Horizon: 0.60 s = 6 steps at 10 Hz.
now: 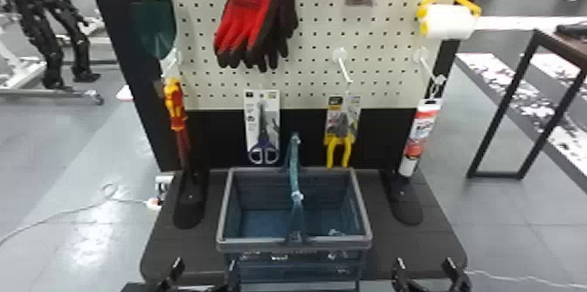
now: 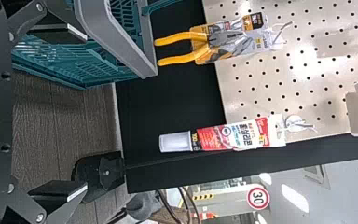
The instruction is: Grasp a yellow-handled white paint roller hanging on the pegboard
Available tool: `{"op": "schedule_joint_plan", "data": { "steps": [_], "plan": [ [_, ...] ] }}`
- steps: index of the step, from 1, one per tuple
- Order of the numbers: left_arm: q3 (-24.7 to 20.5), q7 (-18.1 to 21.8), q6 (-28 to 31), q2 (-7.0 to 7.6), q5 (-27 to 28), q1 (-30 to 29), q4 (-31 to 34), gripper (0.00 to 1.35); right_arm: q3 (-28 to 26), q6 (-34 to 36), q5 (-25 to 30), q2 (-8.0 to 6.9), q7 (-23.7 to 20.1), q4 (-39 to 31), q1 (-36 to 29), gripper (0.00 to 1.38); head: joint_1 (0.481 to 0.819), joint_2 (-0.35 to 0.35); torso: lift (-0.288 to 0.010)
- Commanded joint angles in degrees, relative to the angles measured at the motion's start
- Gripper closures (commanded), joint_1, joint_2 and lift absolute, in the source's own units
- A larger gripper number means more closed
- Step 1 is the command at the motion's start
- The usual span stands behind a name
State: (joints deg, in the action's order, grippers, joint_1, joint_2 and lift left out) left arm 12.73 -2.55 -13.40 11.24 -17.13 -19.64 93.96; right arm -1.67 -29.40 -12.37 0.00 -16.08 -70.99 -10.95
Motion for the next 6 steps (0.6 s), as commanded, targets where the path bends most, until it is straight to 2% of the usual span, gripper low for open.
{"op": "schedule_joint_plan", "data": {
  "steps": [1, 3, 5, 6],
  "plan": [
    [0.1, 0.0, 0.0, 0.1, 0.1, 0.0, 0.0, 0.15, 0.0, -0.1, 0.1, -0.05, 0.0, 0.0, 0.0, 0.18, 0.549, 0.0, -0.1],
    [-0.1, 0.0, 0.0, 0.19, 0.2, 0.0, 0.2, 0.15, 0.0, -0.1, 0.0, -0.05, 0.0, 0.0, 0.0, 0.18, 0.549, 0.0, -0.1],
    [0.5, -0.1, 0.0, 1.07, 0.1, 0.1, 0.4, 0.15, -0.2, -0.2, -0.3, -0.05, 0.0, -0.6, -0.4, 0.18, 0.549, 0.0, -0.1],
    [0.0, -0.2, -0.1, 0.72, 0.7, -0.2, 0.4, 0.15, -0.3, -0.6, -0.4, -0.05, 0.0, -1.1, -0.2, 0.18, 0.549, 0.0, -0.1]
  ]
}}
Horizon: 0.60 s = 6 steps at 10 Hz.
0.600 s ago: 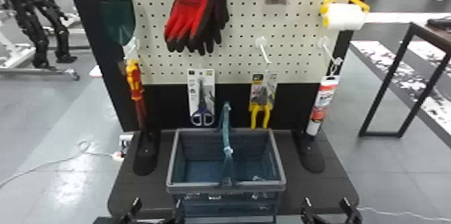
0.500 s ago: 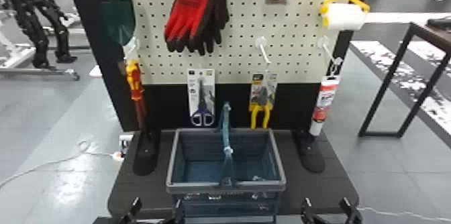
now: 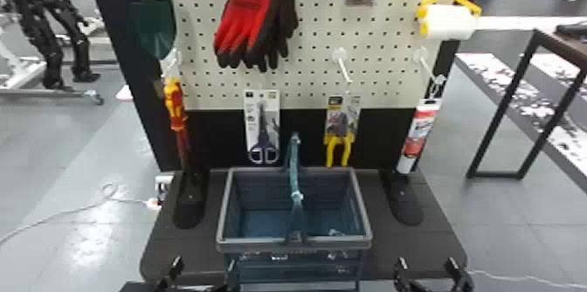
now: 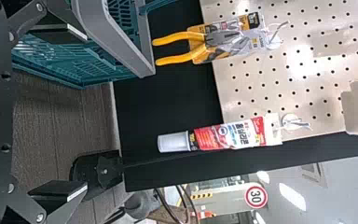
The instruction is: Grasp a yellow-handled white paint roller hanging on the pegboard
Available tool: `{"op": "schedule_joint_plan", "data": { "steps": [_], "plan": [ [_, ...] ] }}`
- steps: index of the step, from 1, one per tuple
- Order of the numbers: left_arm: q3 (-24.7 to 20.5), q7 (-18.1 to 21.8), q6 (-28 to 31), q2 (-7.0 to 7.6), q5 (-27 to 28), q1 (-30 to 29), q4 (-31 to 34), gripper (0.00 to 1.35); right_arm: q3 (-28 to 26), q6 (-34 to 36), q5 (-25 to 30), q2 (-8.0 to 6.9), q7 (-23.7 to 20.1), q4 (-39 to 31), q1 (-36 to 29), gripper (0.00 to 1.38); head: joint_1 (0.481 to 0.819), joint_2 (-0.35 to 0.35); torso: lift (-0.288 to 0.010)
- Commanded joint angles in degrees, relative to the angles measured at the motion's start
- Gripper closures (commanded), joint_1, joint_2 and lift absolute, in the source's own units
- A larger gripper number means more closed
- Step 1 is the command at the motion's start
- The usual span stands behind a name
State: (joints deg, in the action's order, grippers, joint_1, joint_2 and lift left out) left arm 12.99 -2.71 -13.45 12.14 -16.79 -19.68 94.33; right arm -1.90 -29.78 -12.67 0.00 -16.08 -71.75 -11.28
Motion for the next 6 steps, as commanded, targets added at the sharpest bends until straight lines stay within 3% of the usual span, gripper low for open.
{"op": "schedule_joint_plan", "data": {
  "steps": [1, 4, 6],
  "plan": [
    [-0.5, 0.0, -0.3, -0.27, 0.6, -0.6, 0.1, 0.15, -0.6, -0.4, 0.1, -0.05, 0.0, -2.3, -0.3, 0.18, 0.549, 0.0, -0.1],
    [-0.9, 0.0, -0.2, -0.8, 0.4, -1.0, 0.1, 0.15, -2.2, 1.8, -0.8, -0.05, 0.1, -8.8, 0.5, 0.18, 0.549, 0.0, -0.1],
    [-0.2, 0.0, -0.1, 0.25, 0.4, -0.3, 0.1, 0.15, -5.0, 12.1, 3.3, 0.26, -0.8, -18.2, 1.8, 0.18, 0.549, 0.0, -0.1]
  ]
}}
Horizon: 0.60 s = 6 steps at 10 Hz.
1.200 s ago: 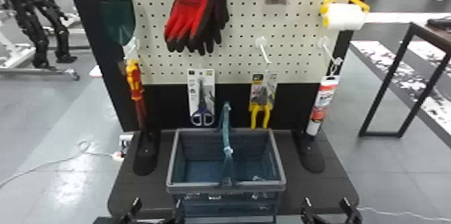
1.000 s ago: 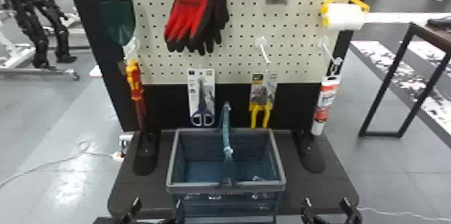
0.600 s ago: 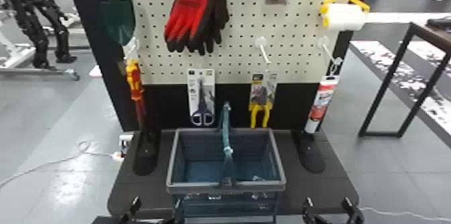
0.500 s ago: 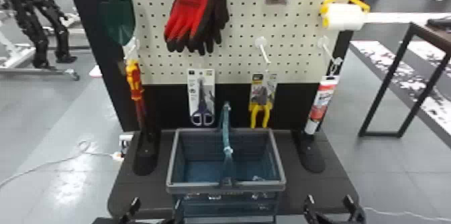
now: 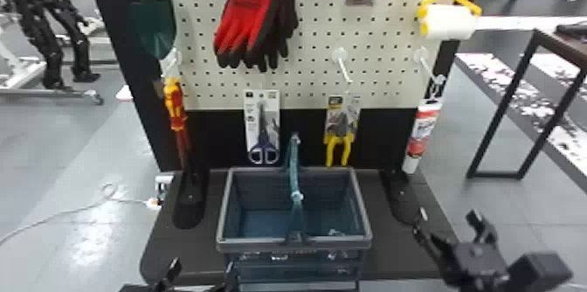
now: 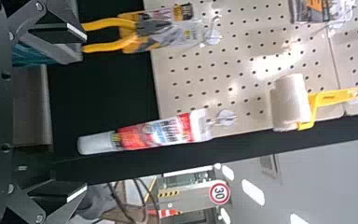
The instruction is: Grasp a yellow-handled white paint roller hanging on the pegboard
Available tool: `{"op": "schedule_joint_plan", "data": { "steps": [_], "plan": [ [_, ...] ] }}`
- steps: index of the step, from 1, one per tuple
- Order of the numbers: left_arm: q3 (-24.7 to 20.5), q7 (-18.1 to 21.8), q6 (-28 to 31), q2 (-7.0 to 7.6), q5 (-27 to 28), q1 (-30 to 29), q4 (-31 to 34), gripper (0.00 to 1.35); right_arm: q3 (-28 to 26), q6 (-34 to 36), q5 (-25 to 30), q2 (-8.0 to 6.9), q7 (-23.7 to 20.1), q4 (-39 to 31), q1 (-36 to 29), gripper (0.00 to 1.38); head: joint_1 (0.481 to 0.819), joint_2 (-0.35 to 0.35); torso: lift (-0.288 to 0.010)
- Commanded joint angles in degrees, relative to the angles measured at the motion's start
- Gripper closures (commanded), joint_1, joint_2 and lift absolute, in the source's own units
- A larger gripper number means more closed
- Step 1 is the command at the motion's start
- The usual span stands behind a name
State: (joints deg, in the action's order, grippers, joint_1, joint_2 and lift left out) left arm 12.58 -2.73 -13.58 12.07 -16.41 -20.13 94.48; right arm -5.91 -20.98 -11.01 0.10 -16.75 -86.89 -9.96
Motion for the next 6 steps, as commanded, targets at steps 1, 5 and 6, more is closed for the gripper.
{"op": "schedule_joint_plan", "data": {
  "steps": [1, 5, 6],
  "plan": [
    [0.1, -0.2, 0.0, 0.23, 0.4, 0.1, 0.0, 0.15, -2.5, 8.4, 2.7, 0.95, -1.4, -6.9, 1.7, 0.17, 0.549, 0.0, -0.1],
    [-0.3, -0.2, 0.7, -0.03, 0.8, 0.6, 0.0, 0.15, -10.8, 23.4, 6.9, 1.74, -12.1, -13.4, 11.9, 0.17, 0.549, 0.0, -0.1],
    [-0.2, -0.1, 0.9, -0.03, 0.9, 0.8, 0.0, 0.15, -12.9, 27.0, 8.1, 2.36, -15.6, -13.7, 15.7, 0.17, 0.549, 0.0, -0.1]
  ]
}}
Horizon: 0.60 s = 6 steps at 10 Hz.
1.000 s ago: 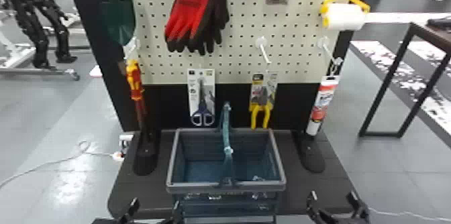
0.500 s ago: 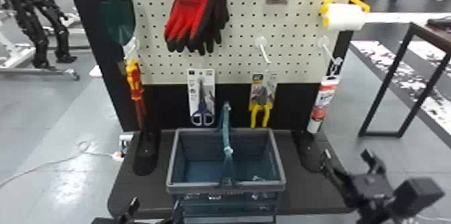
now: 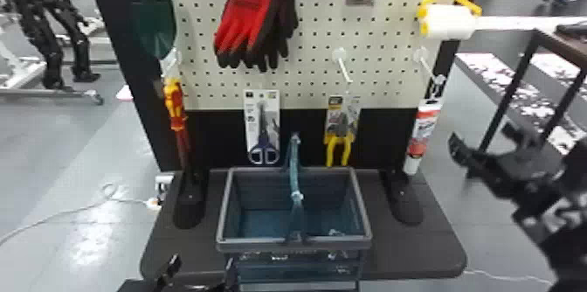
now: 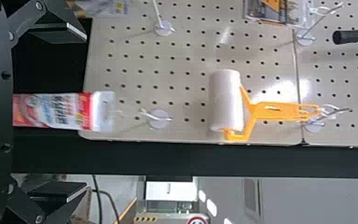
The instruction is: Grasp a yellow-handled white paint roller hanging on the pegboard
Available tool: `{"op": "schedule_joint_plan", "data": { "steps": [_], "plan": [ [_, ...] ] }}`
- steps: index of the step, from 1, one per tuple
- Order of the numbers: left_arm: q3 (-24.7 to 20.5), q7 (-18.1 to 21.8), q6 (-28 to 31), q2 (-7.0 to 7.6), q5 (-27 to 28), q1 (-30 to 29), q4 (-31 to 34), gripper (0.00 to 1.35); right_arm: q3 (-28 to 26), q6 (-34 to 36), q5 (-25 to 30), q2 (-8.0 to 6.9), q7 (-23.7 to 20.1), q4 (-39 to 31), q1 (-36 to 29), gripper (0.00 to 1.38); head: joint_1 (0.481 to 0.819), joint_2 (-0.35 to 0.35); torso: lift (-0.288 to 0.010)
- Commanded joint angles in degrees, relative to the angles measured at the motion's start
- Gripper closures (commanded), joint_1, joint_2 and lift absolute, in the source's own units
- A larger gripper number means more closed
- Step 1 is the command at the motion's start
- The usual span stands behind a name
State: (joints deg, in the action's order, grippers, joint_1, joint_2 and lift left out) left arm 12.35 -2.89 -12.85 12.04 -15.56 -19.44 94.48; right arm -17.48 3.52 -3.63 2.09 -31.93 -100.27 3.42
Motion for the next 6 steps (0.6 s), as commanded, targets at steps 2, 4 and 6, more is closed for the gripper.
{"op": "schedule_joint_plan", "data": {
  "steps": [2, 4, 6],
  "plan": [
    [0.3, 0.0, 1.0, 0.18, 0.2, 0.7, 0.0, 0.15, -2.7, 9.8, 3.4, 4.41, -6.4, 1.6, 10.9, 0.17, 0.549, 0.0, -0.1],
    [0.8, 0.0, 1.5, 0.44, 0.1, 1.4, -0.2, 0.15, -2.6, 14.4, 0.6, 9.69, -8.3, 2.9, 17.5, 0.18, 0.549, 0.0, -0.1],
    [0.7, 0.0, 1.9, 0.62, 0.1, 1.6, -0.2, 0.15, -0.4, 17.8, -3.1, 15.14, -9.9, 5.4, 22.7, 0.18, 0.549, 0.0, -0.1]
  ]
}}
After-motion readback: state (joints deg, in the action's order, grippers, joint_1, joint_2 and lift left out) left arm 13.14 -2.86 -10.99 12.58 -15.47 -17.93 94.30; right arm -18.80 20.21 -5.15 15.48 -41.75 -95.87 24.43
